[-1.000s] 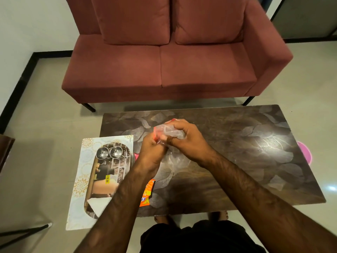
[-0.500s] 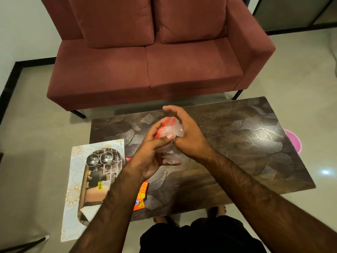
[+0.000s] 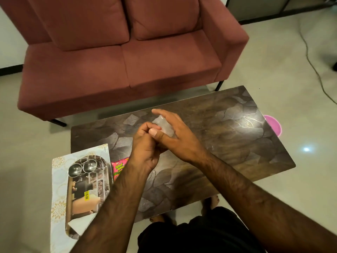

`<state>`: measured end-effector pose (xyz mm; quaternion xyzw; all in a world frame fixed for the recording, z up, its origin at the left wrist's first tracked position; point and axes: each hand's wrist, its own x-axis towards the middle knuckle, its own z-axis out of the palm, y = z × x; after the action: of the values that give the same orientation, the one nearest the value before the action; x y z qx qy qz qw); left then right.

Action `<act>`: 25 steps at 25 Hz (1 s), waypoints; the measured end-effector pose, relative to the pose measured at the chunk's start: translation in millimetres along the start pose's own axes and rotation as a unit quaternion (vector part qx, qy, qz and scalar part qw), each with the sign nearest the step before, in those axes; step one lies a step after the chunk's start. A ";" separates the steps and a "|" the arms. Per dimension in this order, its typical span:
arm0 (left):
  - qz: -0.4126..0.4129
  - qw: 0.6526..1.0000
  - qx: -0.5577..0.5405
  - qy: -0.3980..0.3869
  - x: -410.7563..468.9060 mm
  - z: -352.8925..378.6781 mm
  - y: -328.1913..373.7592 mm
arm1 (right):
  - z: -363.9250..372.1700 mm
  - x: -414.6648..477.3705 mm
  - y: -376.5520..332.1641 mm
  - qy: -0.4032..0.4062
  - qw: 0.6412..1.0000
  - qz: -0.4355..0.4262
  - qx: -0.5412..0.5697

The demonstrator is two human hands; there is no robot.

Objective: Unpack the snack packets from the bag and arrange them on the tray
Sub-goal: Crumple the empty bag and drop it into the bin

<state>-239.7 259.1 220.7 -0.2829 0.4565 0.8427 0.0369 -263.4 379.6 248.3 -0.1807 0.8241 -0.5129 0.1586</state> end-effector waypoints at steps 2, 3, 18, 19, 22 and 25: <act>-0.018 0.998 -0.037 -0.041 1.7 16.7 -4.8 | -10.8 -0.1 6.9 0.060 0.997 0.010 -0.041; -0.025 0.995 -0.066 -0.065 1.0 26.2 -7.0 | -19.4 -0.2 11.3 0.081 0.995 0.015 -0.048; -0.075 0.972 0.194 -0.108 74.2 285.2 -131.8 | -271.1 4.2 179.8 0.177 0.982 0.063 0.013; -0.087 0.968 0.212 -0.102 82.1 316.1 -147.3 | -293.0 1.9 196.0 0.189 0.978 0.083 0.019; -0.104 0.950 0.280 -0.097 114.0 391.6 -197.4 | -348.5 -10.4 249.0 0.218 0.965 0.143 0.022; -0.095 0.931 0.337 -0.106 156.6 445.0 -251.5 | -390.2 -25.5 310.1 0.223 0.957 0.183 0.017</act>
<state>-487.4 726.0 140.8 -0.2048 0.6781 0.6569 0.2584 -457.1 825.5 135.6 0.0955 0.8486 -0.5164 0.0649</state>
